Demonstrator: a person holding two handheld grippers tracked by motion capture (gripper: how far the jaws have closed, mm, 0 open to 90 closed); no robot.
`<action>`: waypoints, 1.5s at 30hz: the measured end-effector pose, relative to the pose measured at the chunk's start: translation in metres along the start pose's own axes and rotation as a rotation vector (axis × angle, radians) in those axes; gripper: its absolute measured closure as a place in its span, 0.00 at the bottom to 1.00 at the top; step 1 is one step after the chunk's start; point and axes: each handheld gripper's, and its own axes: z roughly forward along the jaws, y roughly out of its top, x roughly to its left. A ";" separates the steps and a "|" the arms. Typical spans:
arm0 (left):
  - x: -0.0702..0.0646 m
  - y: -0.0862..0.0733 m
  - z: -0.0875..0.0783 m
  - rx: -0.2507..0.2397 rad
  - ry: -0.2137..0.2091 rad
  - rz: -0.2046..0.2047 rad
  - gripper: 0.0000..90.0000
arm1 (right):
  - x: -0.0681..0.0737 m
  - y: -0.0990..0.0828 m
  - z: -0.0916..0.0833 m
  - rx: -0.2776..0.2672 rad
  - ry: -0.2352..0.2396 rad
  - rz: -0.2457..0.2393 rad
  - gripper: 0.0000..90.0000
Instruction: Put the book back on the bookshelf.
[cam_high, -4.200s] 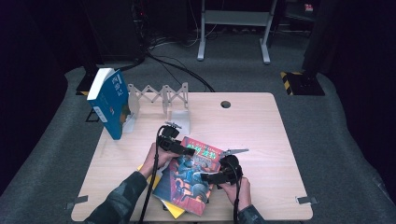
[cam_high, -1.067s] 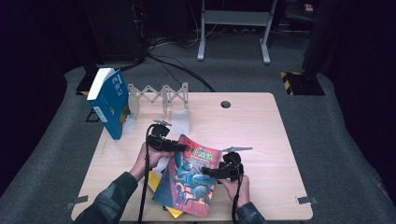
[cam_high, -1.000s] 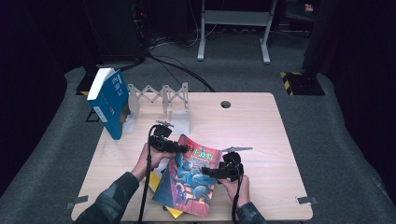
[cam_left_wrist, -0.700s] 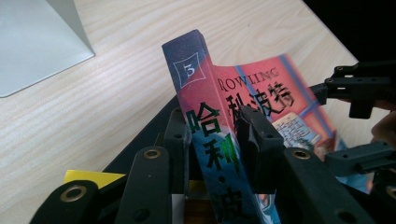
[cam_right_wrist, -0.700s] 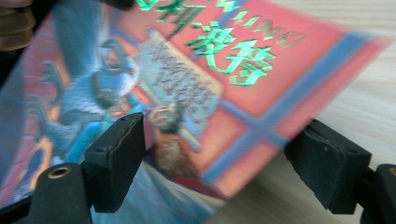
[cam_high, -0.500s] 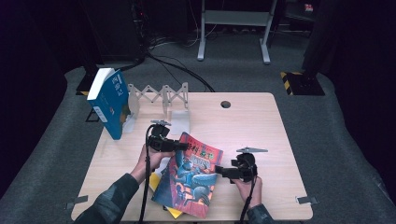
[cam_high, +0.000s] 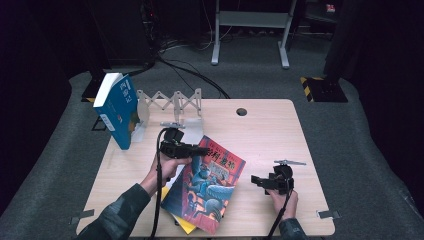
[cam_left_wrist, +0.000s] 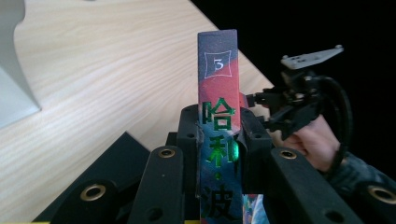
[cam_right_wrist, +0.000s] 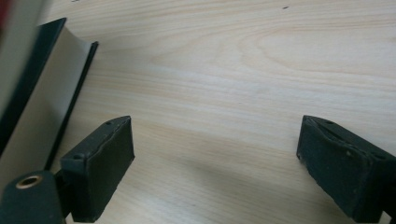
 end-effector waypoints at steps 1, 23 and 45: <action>-0.002 0.003 -0.004 -0.012 -0.014 0.006 0.83 | -0.001 0.000 0.000 -0.001 -0.005 -0.002 0.10; -0.012 0.053 -0.082 -0.209 0.106 0.087 0.83 | -0.011 0.000 0.013 -0.089 -0.242 -0.167 0.03; 0.008 0.063 -0.125 -0.304 0.375 0.154 0.83 | -0.003 -0.003 0.018 -0.077 -0.308 -0.223 0.04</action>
